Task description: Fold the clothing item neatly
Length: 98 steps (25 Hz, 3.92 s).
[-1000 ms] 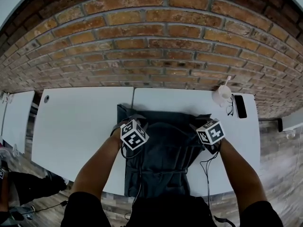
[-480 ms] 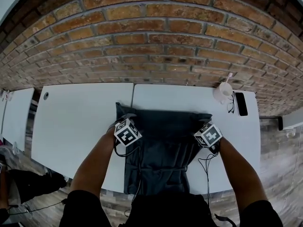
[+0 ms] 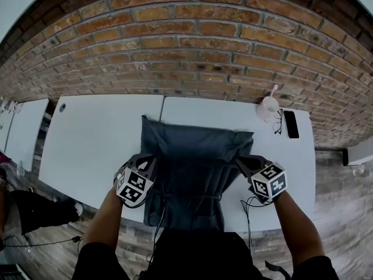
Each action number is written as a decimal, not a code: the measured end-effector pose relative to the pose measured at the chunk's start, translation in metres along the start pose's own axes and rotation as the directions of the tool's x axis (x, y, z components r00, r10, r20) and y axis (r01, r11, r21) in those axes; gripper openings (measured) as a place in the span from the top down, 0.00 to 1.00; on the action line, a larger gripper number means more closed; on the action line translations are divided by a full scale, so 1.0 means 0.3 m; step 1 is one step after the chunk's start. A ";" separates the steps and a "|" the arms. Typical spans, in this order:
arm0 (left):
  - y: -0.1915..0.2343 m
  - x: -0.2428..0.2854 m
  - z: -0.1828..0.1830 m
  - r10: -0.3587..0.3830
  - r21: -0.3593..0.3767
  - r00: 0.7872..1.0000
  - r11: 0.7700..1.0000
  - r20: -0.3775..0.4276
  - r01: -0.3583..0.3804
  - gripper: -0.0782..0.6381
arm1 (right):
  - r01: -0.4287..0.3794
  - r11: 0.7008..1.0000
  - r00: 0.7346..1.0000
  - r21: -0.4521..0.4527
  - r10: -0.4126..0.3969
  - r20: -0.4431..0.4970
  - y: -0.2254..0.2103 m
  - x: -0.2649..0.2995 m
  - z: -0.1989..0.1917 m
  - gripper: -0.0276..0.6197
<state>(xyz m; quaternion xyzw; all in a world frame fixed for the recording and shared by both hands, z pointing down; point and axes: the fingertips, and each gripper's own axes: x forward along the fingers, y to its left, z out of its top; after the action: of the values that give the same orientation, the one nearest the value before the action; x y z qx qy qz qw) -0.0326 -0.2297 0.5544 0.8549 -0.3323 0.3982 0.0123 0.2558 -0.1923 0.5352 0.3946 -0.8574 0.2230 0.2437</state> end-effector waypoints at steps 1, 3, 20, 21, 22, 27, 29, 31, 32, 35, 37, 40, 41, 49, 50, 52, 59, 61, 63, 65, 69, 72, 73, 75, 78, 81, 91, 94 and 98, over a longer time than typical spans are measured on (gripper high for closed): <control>-0.019 -0.032 -0.017 0.018 -0.016 1.000 1.000 -0.007 -0.018 0.89 | -0.001 1.000 1.000 -0.010 0.002 0.014 0.021 -0.024 -0.008 0.95; -0.054 -0.095 -0.048 0.048 -0.053 0.999 0.997 -0.024 -0.050 0.89 | -0.028 1.000 0.999 -0.012 0.028 0.027 0.075 -0.051 -0.036 0.95; -0.258 -0.429 -0.293 -0.017 -0.182 0.998 0.983 -0.068 0.004 0.89 | -0.026 0.985 0.998 0.173 0.017 0.054 0.425 -0.132 -0.264 0.95; -0.271 -0.442 -0.318 -0.031 -0.186 0.997 0.982 -0.068 0.018 0.89 | -0.017 0.984 0.999 0.178 0.008 0.052 0.451 -0.134 -0.274 0.95; -0.282 -0.453 -0.343 -0.045 -0.193 0.997 0.981 -0.065 0.032 0.89 | -0.009 0.983 0.999 0.181 0.000 0.051 0.477 -0.134 -0.284 0.95; -0.362 -0.478 -0.494 -0.096 -0.208 0.989 0.976 -0.110 0.071 0.89 | 0.058 0.974 0.997 0.220 -0.066 0.033 0.589 -0.159 -0.383 0.95; -0.413 -0.481 -0.556 -0.120 -0.209 0.981 0.974 -0.151 0.087 0.89 | 0.102 0.964 0.994 0.246 -0.105 0.003 0.615 -0.179 -0.452 0.95; -0.469 -0.490 -0.597 -0.156 -0.216 0.974 0.969 -0.163 0.119 0.89 | 0.139 0.953 0.990 0.270 -0.136 -0.030 0.640 -0.196 -0.525 0.95; -0.497 -0.496 -0.614 -0.171 -0.221 0.972 0.966 -0.162 0.133 0.89 | 0.161 0.948 0.987 0.273 -0.154 -0.049 0.651 -0.203 -0.562 0.95; -0.578 -0.502 -0.667 -0.207 -0.258 0.966 0.953 -0.158 0.162 0.81 | 0.214 0.938 0.976 0.271 -0.195 -0.097 0.674 -0.224 -0.665 0.95; -0.626 -0.483 -0.707 -0.222 -0.298 0.959 0.941 -0.174 0.164 0.69 | 0.210 0.934 0.976 0.289 -0.183 -0.116 0.688 -0.229 -0.727 0.95; -0.670 -0.425 -0.745 -0.208 -0.339 0.957 0.932 -0.200 0.131 0.61 | 0.210 0.929 0.972 0.305 -0.167 -0.164 0.693 -0.220 -0.812 0.88; -0.676 -0.409 -0.753 -0.191 -0.342 0.959 0.933 -0.209 0.112 0.60 | 0.216 0.927 0.969 0.307 -0.166 -0.181 0.695 -0.216 -0.834 0.83; -0.678 -0.286 -0.781 -0.084 -0.362 0.964 0.932 -0.251 -0.013 0.60 | 0.223 0.916 0.958 0.335 -0.144 -0.246 0.719 -0.118 -0.900 0.67; -0.677 -0.278 -0.782 -0.081 -0.369 0.962 0.929 -0.260 -0.022 0.60 | 0.231 0.913 0.956 0.337 -0.149 -0.253 0.718 -0.103 -0.902 0.67; -0.666 -0.276 -0.781 -0.064 -0.381 0.957 0.923 -0.282 -0.050 0.64 | 0.268 0.903 0.947 0.334 -0.184 -0.263 0.707 -0.088 -0.896 0.67; -0.673 -0.321 -0.781 -0.150 -0.457 0.961 0.889 -0.231 0.028 0.84 | 0.377 0.861 0.916 0.341 -0.294 -0.272 0.636 -0.085 -0.908 0.67; -0.670 -0.338 -0.779 -0.156 -0.466 0.965 0.884 -0.210 0.042 0.85 | 0.321 0.872 0.938 0.370 -0.238 -0.251 0.667 -0.071 -0.900 0.67; -0.673 -0.358 -0.768 -0.169 -0.471 0.967 0.880 -0.191 0.060 0.85 | 0.272 0.893 0.951 0.359 -0.191 -0.245 0.705 -0.077 -0.890 0.93; -0.669 -0.387 -0.753 -0.184 -0.470 0.967 0.879 -0.173 0.083 0.85 | 0.206 0.916 0.966 0.344 -0.134 -0.220 0.747 -0.093 -0.873 0.93; -0.645 -0.456 -0.692 -0.209 -0.506 0.974 0.851 -0.084 0.139 0.85 | 0.063 0.957 0.991 0.284 -0.026 -0.131 0.830 -0.155 -0.765 0.93; -0.612 -0.522 -0.614 -0.217 -0.518 0.976 0.835 0.002 0.186 0.85 | -0.021 0.971 0.999 0.238 0.031 -0.041 0.866 -0.223 -0.631 0.93; -0.595 -0.543 -0.583 -0.215 -0.511 0.976 0.836 0.027 0.199 0.85 | -0.041 0.971 0.999 0.234 0.043 -0.006 0.867 -0.247 -0.584 0.93; -0.554 -0.581 -0.525 -0.208 -0.499 0.975 0.840 0.071 0.215 0.85 | -0.066 0.972 0.997 0.226 0.055 0.057 0.859 -0.287 -0.493 0.93; -0.483 -0.628 -0.445 -0.189 -0.490 0.974 0.842 0.128 0.228 0.85 | -0.069 0.979 0.992 0.193 0.046 0.119 0.830 -0.325 -0.375 0.93; -0.418 -0.655 -0.378 -0.175 -0.488 0.970 0.840 0.169 0.237 0.85 | -0.047 0.986 0.988 0.160 0.023 0.150 0.777 -0.338 -0.283 0.93; -0.386 -0.729 -0.170 -0.350 -0.394 0.907 0.819 0.233 0.418 0.85 | -0.031 0.988 0.982 0.154 0.001 0.190 0.573 -0.338 -0.103 0.93; -0.352 -0.749 -0.130 -0.344 -0.399 0.903 0.813 0.258 0.424 0.85 | -0.042 0.985 0.975 0.167 0.004 0.220 0.520 -0.343 -0.053 0.93; -0.245 -0.723 -0.091 -0.298 -0.473 0.901 0.773 0.316 0.422 0.85 | -0.013 0.985 0.977 0.171 -0.024 0.210 0.430 -0.312 -0.018 0.93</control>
<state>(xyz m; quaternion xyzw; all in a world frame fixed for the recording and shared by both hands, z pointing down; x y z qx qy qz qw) -0.1087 -0.0436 0.4414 0.9046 -0.2573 0.1823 0.2869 0.2090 -0.0602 0.4592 0.4378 -0.8550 0.2522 0.1167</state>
